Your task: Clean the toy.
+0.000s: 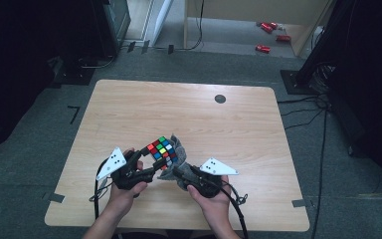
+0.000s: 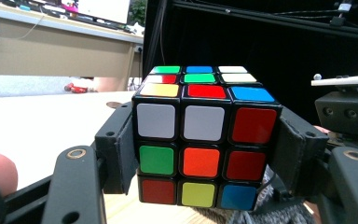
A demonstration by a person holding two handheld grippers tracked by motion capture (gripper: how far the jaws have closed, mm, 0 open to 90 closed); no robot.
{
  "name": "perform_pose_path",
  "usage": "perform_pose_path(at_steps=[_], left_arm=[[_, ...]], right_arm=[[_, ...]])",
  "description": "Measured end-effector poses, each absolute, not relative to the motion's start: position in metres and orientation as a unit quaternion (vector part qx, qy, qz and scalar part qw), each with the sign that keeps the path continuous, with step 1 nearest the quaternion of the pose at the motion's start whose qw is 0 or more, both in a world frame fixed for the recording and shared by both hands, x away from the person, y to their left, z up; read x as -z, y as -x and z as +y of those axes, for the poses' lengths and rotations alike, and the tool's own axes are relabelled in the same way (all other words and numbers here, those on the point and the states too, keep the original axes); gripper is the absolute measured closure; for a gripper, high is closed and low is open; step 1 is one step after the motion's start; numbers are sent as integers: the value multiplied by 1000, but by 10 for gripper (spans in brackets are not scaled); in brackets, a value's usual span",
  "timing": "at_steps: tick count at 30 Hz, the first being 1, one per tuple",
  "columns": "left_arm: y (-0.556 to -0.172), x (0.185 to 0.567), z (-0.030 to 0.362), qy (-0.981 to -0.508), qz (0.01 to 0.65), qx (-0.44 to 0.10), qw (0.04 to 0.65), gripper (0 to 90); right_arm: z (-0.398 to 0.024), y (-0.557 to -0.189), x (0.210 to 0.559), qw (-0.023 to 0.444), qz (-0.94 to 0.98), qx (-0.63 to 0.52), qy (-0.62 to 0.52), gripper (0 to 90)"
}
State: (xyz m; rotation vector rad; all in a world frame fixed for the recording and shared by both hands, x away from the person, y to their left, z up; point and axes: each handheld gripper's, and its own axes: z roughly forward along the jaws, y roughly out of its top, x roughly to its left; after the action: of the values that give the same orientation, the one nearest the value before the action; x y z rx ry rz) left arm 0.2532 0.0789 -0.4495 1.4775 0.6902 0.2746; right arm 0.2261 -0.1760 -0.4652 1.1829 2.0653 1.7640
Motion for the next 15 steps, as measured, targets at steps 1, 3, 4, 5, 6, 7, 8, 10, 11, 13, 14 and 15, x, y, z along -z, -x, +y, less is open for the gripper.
perform_pose_path(at_steps=[1, 3, 4, 5, 6, 7, 8, 10, 11, 13, 14, 15], left_arm=[[-254, 450, 79, -660, 308, -123, 675, 342], [-254, 451, 77, -664, 311, -125, 669, 342], [-254, 451, 77, -666, 311, -126, 667, 342], [-254, 451, 76, -666, 310, -127, 667, 342], [-253, 451, 76, -665, 309, -129, 667, 342], [-253, 451, 76, -662, 309, -129, 671, 342], [-252, 450, 76, -661, 309, -129, 672, 343], [-252, 450, 77, -661, 307, -128, 673, 343], [-253, 450, 77, -662, 307, -129, 671, 343], [-253, 451, 77, -667, 308, -128, 666, 343], [-254, 452, 77, -668, 309, -127, 665, 343], [-254, 452, 77, -668, 309, -126, 665, 342]], right_arm=[[-173, -225, 466, 84, 699, -592, -392, 641], [-160, -220, 469, 59, 720, -588, -364, 641], [-155, -217, 470, 57, 729, -584, -351, 641], [-151, -216, 469, 64, 737, -580, -343, 641], [-151, -215, 467, 73, 740, -576, -340, 641], [-152, -216, 465, 81, 740, -575, -339, 640], [-158, -218, 463, 87, 733, -578, -348, 640], [-170, -222, 462, 104, 714, -581, -378, 640], [-175, -224, 462, 113, 703, -581, -394, 639], [-180, -225, 464, 119, 692, -579, -414, 631], [-179, -224, 465, 119, 693, -576, -417, 627], [-177, -223, 466, 116, 697, -574, -414, 625]])
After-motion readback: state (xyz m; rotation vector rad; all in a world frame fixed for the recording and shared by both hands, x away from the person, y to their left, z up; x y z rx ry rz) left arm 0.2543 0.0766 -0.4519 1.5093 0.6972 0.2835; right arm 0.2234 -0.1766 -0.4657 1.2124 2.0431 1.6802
